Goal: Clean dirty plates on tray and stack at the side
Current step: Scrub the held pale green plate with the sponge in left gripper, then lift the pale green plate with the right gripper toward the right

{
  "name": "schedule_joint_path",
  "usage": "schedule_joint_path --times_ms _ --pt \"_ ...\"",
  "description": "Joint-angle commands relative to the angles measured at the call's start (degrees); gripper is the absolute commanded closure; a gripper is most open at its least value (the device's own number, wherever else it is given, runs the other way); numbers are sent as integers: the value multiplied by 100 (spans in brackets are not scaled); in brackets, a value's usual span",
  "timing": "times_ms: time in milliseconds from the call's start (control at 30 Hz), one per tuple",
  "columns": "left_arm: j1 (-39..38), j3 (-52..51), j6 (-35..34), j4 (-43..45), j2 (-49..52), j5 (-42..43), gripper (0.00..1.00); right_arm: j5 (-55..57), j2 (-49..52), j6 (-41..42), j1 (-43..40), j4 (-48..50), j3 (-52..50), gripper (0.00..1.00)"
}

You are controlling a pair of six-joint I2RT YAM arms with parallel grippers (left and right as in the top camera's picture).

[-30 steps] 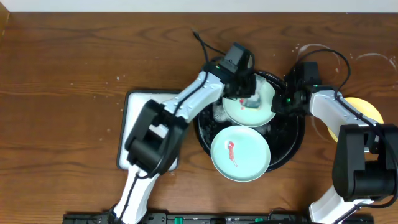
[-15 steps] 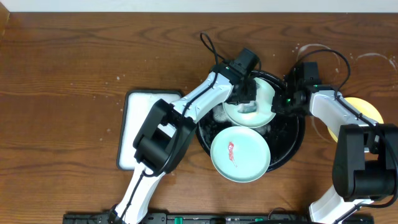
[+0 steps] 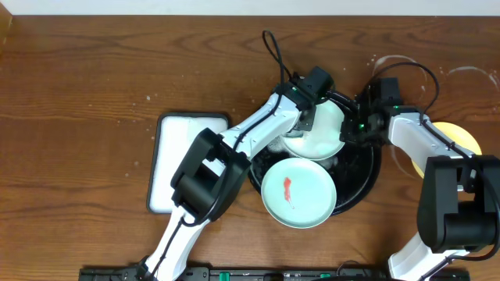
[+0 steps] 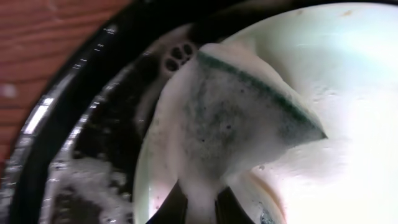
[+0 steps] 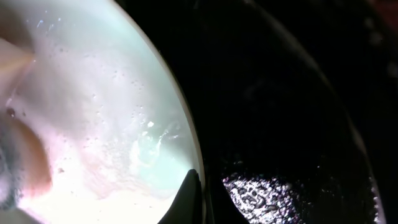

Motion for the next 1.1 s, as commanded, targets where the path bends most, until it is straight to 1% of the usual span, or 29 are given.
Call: schedule_joint_path --times_ms 0,300,467,600,800,933,1000,1067 --pt "282 192 295 -350 400 -1526 93 186 68 -116 -4 -138 -2 99" --pt "258 1060 256 -1172 260 -1526 93 188 68 -116 -4 -173 -2 99" --pt "313 1145 42 -1657 -63 -1515 92 188 68 -116 -4 -164 -2 99" --pt "468 1145 -72 -2159 -398 -1117 92 188 68 -122 -4 -133 -2 99" --pt "1108 1143 -83 -3261 -1134 -343 92 184 63 -402 -4 2 0 99" --pt "1718 1143 -61 -3965 -1513 -306 92 184 57 -468 -4 20 24 99" --pt "2052 1123 -61 -4266 -1585 -249 92 190 7 -632 2 -66 125 99" --pt "2337 1067 -42 -4463 -1591 28 92 411 -149 -656 44 -389 367 99"
